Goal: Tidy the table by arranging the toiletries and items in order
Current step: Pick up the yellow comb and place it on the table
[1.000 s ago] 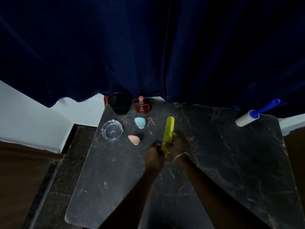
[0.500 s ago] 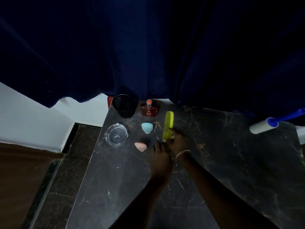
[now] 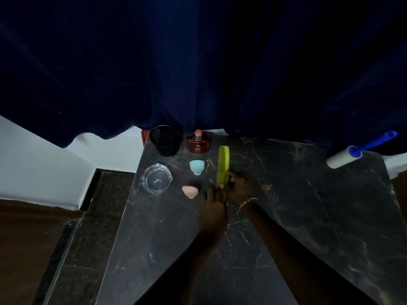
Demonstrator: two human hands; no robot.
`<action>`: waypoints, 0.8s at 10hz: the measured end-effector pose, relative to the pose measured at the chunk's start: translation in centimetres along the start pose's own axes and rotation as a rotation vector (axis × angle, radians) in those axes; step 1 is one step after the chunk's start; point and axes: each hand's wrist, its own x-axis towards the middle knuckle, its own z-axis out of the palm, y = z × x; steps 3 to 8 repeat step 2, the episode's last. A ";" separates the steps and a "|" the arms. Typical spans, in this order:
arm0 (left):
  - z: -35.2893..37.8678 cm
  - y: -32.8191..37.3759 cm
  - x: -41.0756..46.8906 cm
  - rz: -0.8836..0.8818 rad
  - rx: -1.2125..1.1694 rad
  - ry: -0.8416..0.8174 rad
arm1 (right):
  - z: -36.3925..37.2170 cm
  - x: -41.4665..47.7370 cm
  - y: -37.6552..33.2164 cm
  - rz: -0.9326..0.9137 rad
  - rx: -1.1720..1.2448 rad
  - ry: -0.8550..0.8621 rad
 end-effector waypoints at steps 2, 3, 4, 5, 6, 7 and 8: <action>-0.9 -0.5 -2.8 0.100 -0.079 0.085 | -0.8 -5.1 0.4 -0.092 0.013 0.143; -0.9 -0.5 -2.8 0.100 -0.079 0.085 | -0.8 -5.1 0.4 -0.092 0.013 0.143; -0.9 -0.5 -2.8 0.100 -0.079 0.085 | -0.8 -5.1 0.4 -0.092 0.013 0.143; -0.9 -0.5 -2.8 0.100 -0.079 0.085 | -0.8 -5.1 0.4 -0.092 0.013 0.143; -0.9 -0.5 -2.8 0.100 -0.079 0.085 | -0.8 -5.1 0.4 -0.092 0.013 0.143; -0.9 -0.5 -2.8 0.100 -0.079 0.085 | -0.8 -5.1 0.4 -0.092 0.013 0.143; -0.9 -0.5 -2.8 0.100 -0.079 0.085 | -0.8 -5.1 0.4 -0.092 0.013 0.143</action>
